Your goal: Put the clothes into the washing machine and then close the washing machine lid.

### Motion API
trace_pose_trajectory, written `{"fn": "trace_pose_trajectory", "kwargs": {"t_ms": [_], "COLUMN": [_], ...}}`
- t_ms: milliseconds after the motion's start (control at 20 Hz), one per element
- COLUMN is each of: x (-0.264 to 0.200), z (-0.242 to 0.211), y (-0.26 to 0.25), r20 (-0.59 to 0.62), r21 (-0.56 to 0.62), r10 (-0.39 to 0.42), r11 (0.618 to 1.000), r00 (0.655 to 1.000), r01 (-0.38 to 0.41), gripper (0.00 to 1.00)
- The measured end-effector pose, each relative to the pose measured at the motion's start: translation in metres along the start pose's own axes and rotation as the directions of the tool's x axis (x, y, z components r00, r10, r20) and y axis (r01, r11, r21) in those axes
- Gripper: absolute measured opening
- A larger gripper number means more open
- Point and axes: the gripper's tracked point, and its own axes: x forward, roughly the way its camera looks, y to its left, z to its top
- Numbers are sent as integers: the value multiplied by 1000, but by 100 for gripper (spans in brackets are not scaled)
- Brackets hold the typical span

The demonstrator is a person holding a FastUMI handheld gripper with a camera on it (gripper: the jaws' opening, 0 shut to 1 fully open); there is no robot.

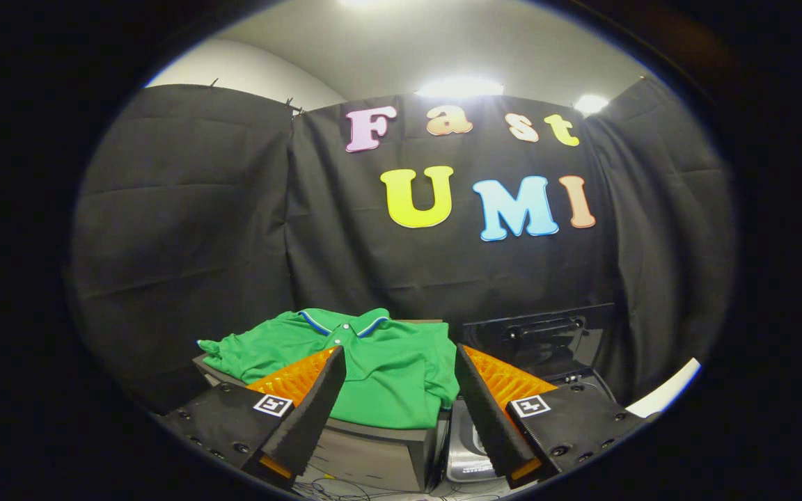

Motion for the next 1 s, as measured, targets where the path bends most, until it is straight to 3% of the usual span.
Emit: {"fn": "trace_pose_trajectory", "kwargs": {"t_ms": [300,550,1000], "x": [43,79,145], "z": [7,-13,-45], "y": [48,86,99], "r20": [-106,-262,-435], "r21": [-26,-24,-72], "r10": [92,160,105], "r11": [995,985,986], "r00": [990,952,894], "r01": [-95,-172,-151], "gripper": [97,97,97]}}
